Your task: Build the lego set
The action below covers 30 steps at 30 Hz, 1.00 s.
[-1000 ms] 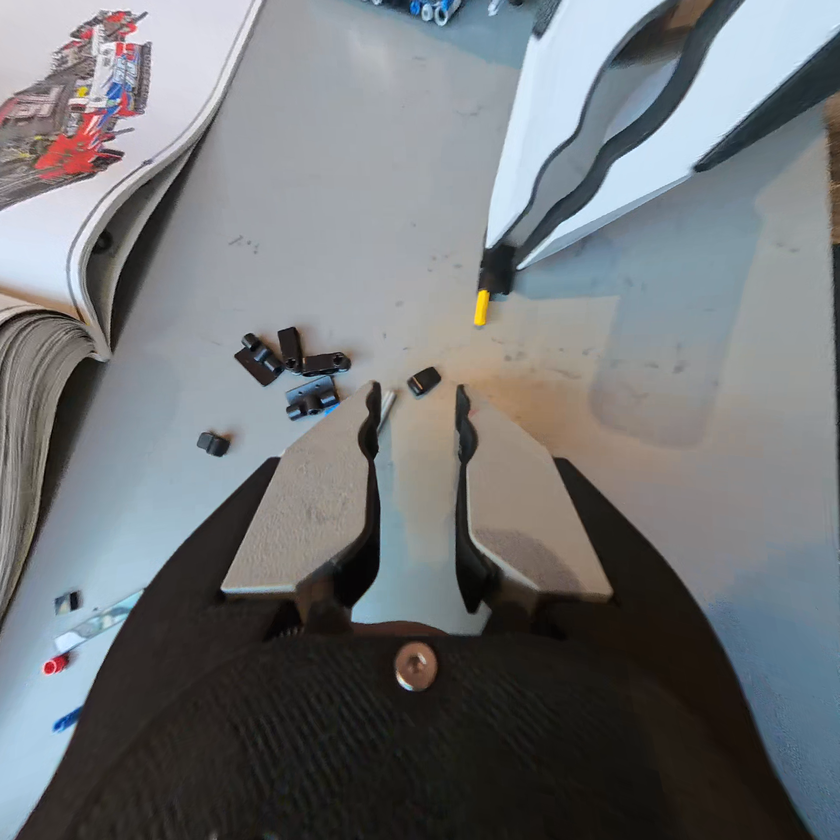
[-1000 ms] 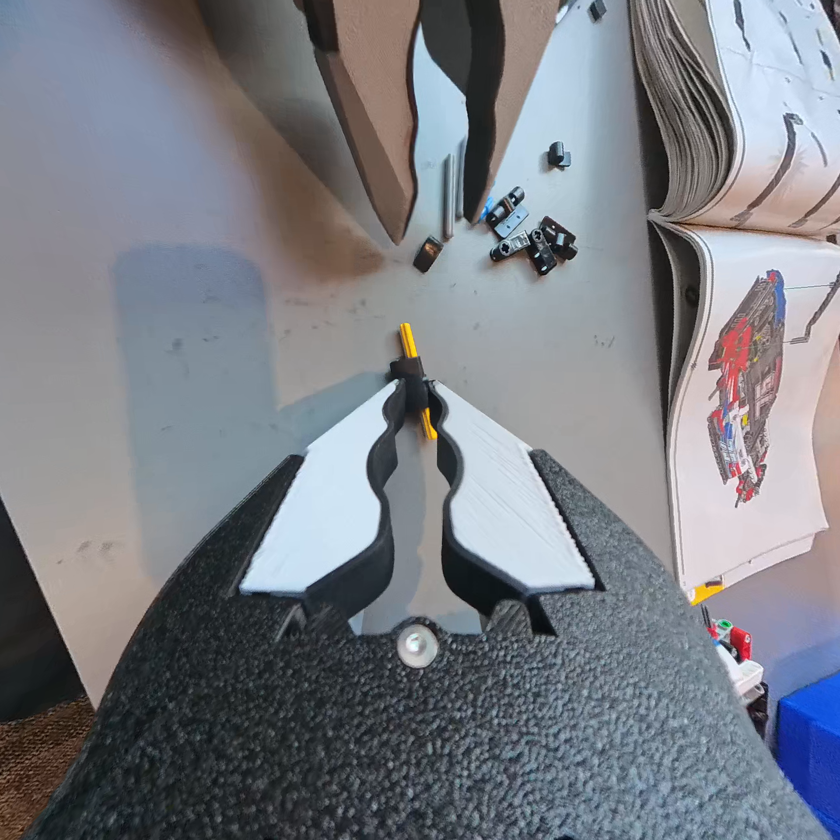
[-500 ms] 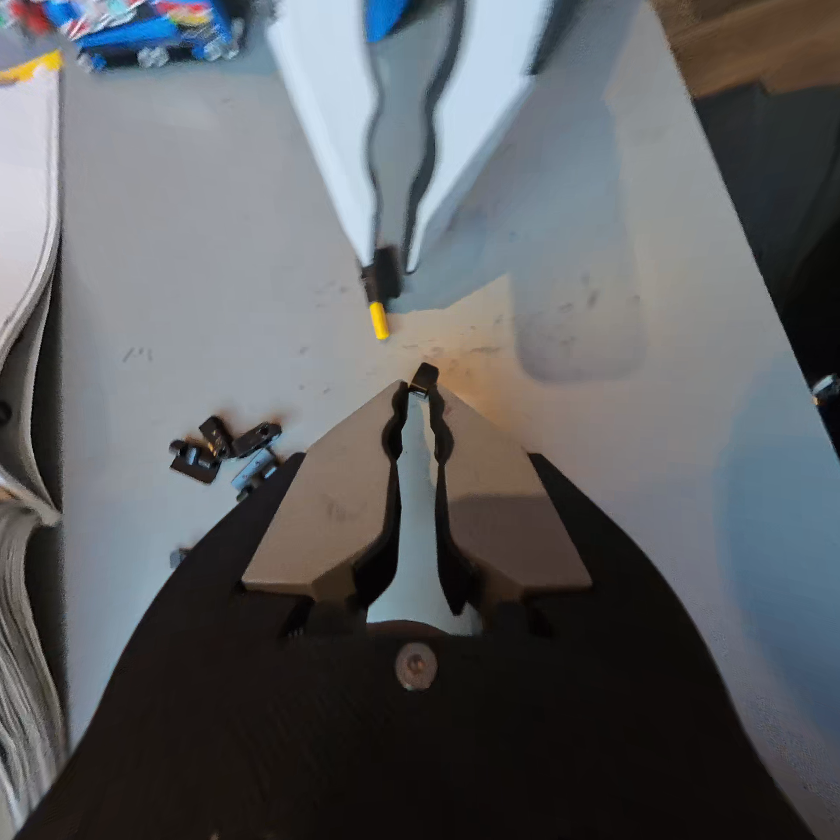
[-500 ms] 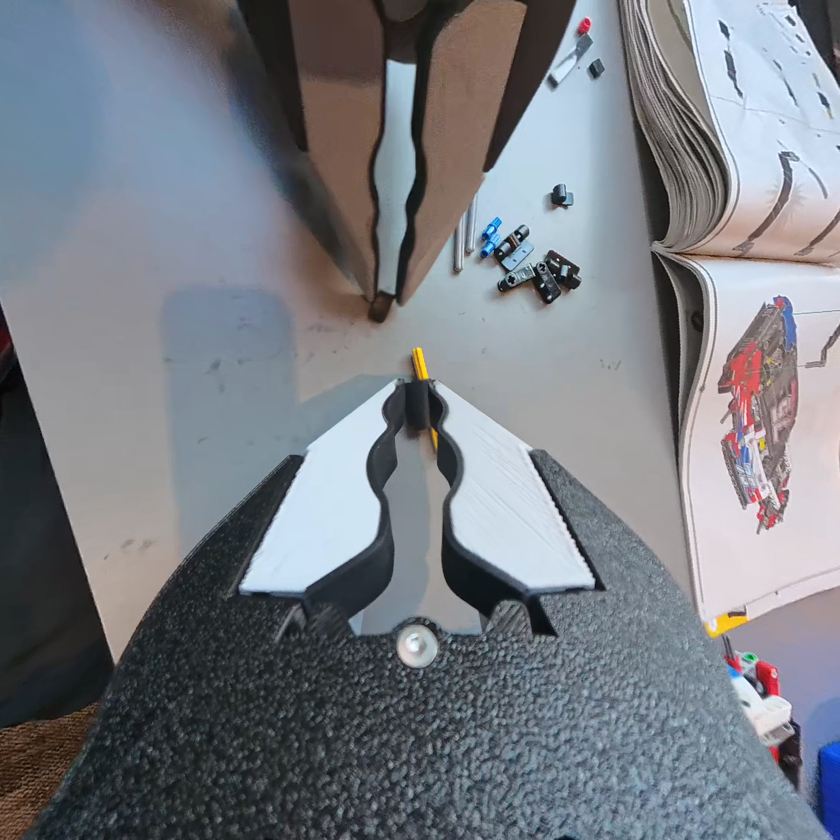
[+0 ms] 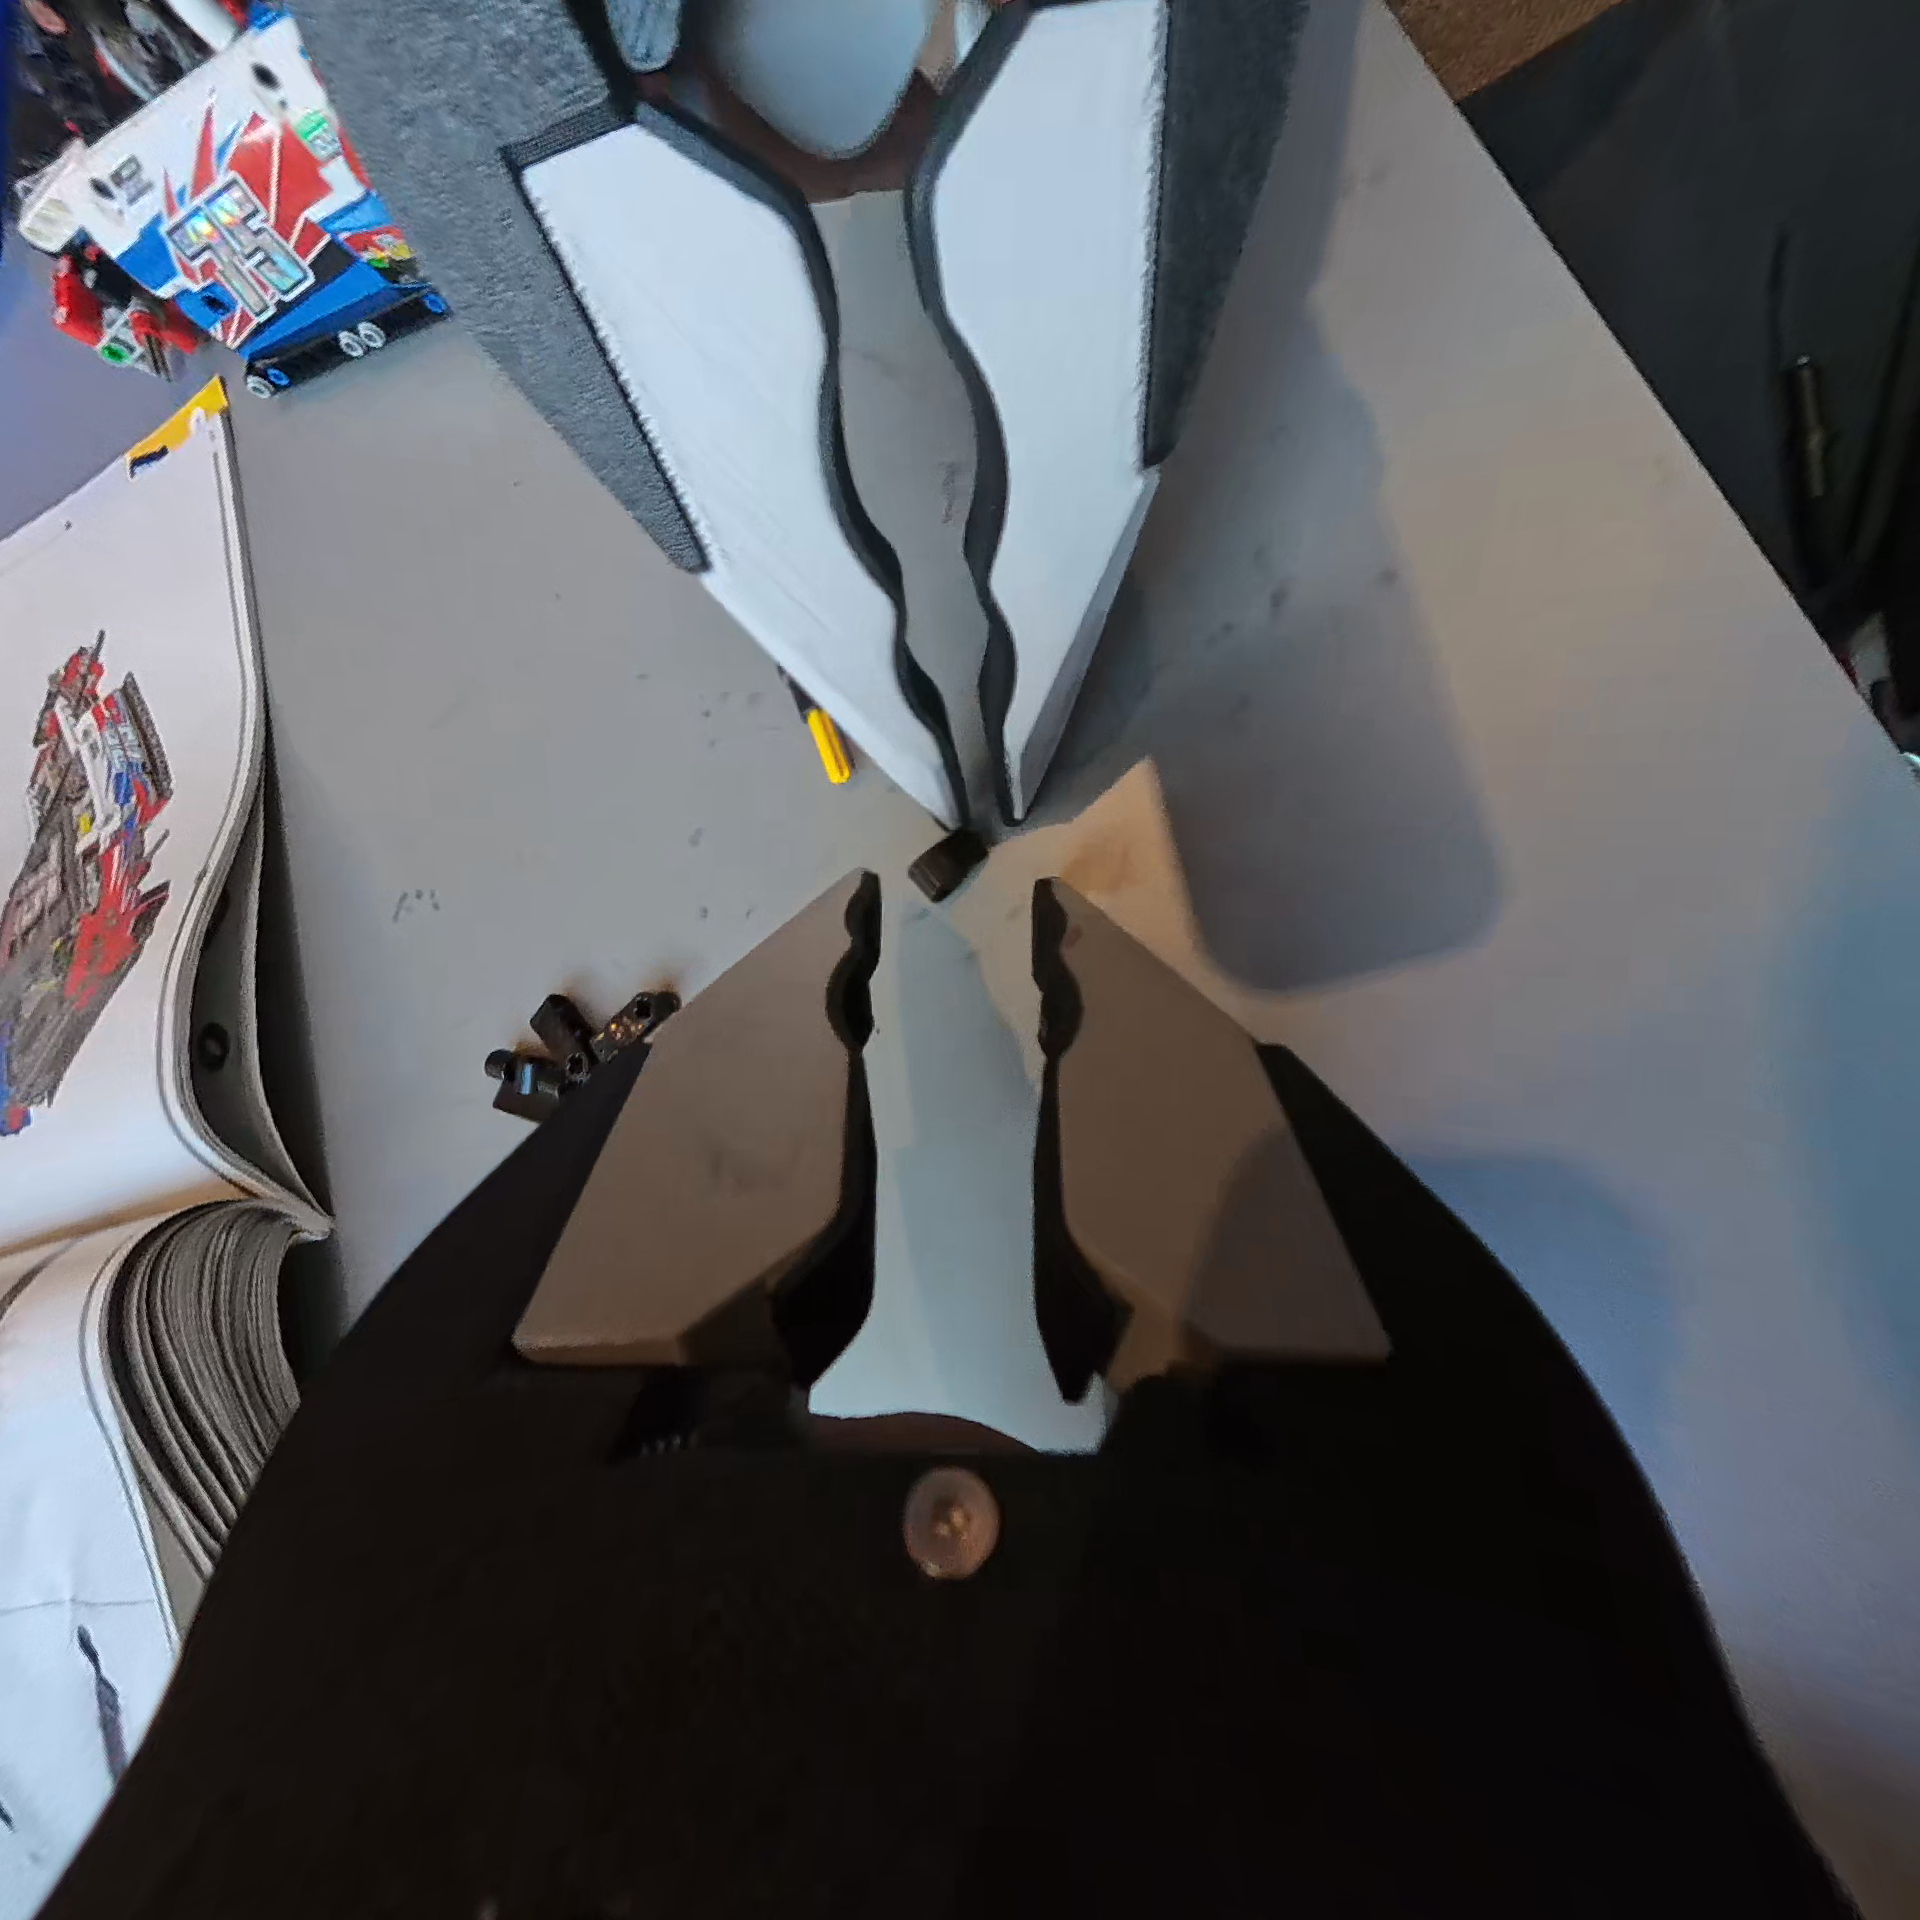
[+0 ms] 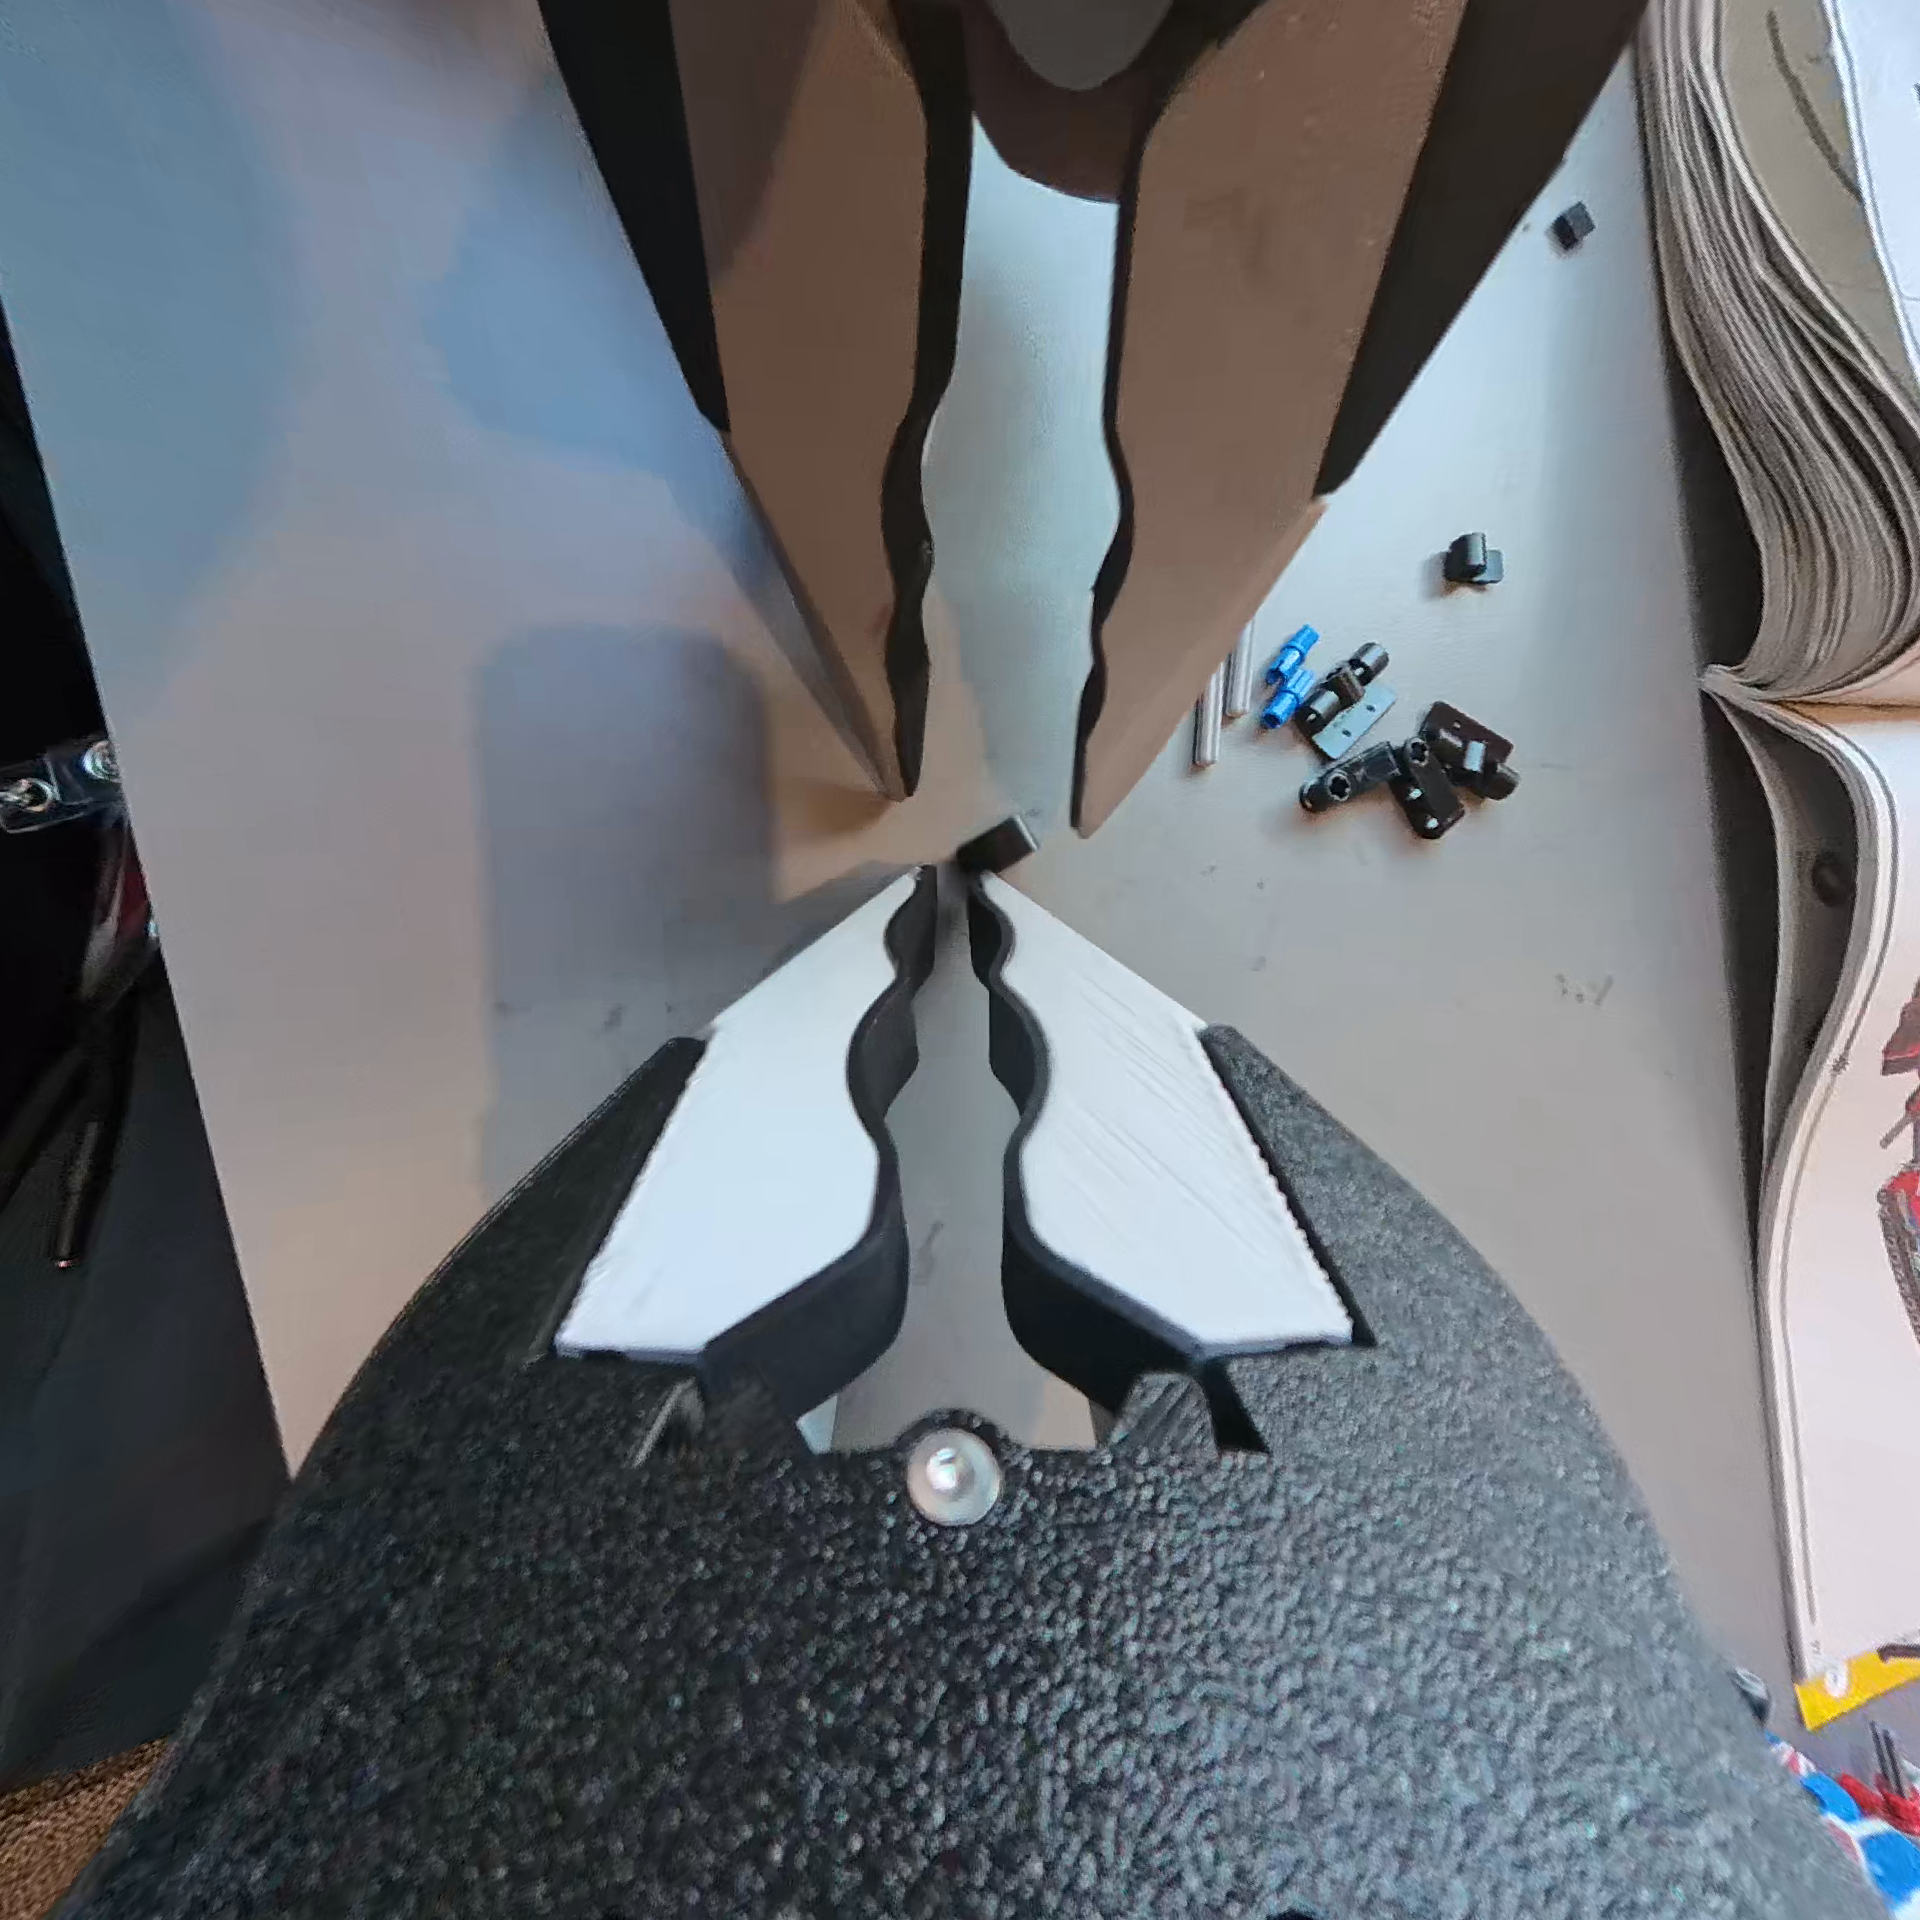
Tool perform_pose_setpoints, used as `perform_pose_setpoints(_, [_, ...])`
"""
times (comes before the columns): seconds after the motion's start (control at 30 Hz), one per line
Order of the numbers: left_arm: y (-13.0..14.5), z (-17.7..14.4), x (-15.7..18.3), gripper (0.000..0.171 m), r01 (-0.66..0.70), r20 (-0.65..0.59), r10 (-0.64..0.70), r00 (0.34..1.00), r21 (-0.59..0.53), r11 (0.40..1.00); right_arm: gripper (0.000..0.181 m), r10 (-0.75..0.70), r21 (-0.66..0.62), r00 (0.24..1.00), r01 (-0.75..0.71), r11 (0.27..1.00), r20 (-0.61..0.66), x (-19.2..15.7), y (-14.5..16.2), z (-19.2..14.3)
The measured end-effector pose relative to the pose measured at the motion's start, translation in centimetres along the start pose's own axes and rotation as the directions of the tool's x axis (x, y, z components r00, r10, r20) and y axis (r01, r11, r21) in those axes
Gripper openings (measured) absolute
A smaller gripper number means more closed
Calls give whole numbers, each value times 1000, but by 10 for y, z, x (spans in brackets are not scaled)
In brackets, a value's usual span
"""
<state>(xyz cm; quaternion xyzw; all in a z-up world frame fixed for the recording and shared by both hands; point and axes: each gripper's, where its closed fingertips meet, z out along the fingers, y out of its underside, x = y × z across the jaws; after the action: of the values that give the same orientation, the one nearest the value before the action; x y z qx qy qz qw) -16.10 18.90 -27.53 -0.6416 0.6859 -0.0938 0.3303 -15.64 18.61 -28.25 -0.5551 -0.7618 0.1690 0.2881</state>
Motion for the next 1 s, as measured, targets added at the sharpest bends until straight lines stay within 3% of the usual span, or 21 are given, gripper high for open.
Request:
perform_pose_setpoints(0.17, [1,-2,-5,19,150,32,-150,988,-2,989,5,-16,0,1000,16,1000,0,-2,0,-1])
perform_pose_setpoints(0.33, [1,1,-9,13,330,23,-330,944,-1,944,5,31,-13,998,-32,999,-63,19,13,-17])
perform_pose_setpoints(0.53, [2,6,-5,16,427,-19,-428,904,-22,904,5,42,-38,993,-46,998,-114,34,25,-32])
perform_pose_setpoints(0.67, [1,10,-1,13,441,-37,-442,896,-34,897,10,27,-86,993,-37,996,-116,35,33,-34])
perform_pose_setpoints(0.8, [-1,11,-1,11,399,-48,-399,916,-20,917,28,86,-131,994,-93,987,-61,31,43,-26])
perform_pose_setpoints(0.87, [-1,12,0,0,362,-62,-363,930,-22,932,28,97,-120,995,-101,988,-37,28,41,-24])
perform_pose_setpoints(1.0, [-2,12,1,0,238,-55,-238,970,-11,971,20,74,-122,997,-76,990,-22,21,39,-24])
